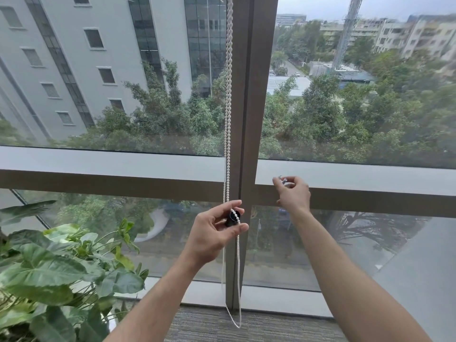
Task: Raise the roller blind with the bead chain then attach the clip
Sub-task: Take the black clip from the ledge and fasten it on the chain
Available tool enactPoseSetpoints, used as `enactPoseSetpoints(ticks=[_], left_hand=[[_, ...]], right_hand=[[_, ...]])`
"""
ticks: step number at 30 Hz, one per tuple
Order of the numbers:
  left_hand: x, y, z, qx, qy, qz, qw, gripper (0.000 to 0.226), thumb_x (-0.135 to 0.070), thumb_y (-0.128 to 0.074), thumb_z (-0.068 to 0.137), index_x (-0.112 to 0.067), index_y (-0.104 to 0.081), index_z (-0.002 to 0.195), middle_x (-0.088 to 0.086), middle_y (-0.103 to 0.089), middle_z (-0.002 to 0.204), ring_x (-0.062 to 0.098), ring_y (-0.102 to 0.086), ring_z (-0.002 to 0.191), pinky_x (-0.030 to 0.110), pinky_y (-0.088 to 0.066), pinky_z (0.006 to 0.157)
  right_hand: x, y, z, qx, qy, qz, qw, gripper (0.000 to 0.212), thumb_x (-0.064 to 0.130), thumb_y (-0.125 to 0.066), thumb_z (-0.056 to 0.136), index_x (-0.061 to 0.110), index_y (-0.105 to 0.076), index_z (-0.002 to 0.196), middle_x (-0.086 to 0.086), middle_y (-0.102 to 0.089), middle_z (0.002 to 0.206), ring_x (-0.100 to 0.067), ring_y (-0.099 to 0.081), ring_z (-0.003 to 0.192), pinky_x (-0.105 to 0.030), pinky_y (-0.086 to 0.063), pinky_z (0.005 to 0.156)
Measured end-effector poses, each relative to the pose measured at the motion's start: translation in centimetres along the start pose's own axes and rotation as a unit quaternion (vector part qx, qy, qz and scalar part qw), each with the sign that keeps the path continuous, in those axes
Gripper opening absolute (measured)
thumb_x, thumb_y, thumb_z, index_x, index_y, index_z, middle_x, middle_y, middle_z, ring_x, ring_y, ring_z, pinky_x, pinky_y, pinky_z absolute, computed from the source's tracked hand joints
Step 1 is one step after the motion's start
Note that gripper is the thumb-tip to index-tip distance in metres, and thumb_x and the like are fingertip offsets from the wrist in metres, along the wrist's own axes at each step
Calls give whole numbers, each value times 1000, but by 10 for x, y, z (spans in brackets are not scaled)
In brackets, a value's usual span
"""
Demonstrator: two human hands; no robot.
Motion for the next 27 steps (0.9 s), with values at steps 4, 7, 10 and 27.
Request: enactPoseSetpoints(ticks=[4, 7, 10, 27], left_hand=[[0, 2, 5, -11, 1, -2, 1000, 48, -8, -83, 71, -31, -70, 111, 0, -76, 98, 12, -69, 90, 24, -55, 89], [1, 3, 8, -10, -1, 14, 1000, 50, -2, -82, 73, -30, -69, 112, -2, -75, 98, 11, -67, 88, 26, -55, 90], [1, 6, 11, -17, 1, 18, 1000, 51, -4, -83, 73, -27, -68, 115, -1, -76, 98, 11, -69, 88, 27, -55, 90], [-6, 12, 15, 4, 7, 21, 1000, 51, -13, -83, 74, -25, -66, 120, 1, -77, 108, 8, -70, 97, 20, -53, 87]], right_hand=[[13, -9, -39, 115, 47, 64, 990, 21, 29, -81, 78, 17, -65, 88, -5, -71, 84, -23, -72, 75, -32, -59, 58], [23, -8, -65, 185, 109, 41, 976, 25, 27, -84, 70, 16, -67, 85, -3, -74, 77, -24, -74, 69, -39, -61, 66], [33, -4, -87, 218, 166, 13, 962, 22, 26, -85, 69, 23, -69, 84, 0, -75, 79, -21, -75, 68, -33, -61, 66], [73, 2, -137, 252, 384, -194, 867, 51, -4, -60, 88, 19, -60, 133, 5, -56, 102, 5, -51, 89, -5, -39, 84]])
Point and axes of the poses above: each hand's wrist, its own z-axis towards the middle knuckle, its own y-axis out of the back of the hand, x = y × z, the point moved 3 cm from there along z, towards the middle knuckle
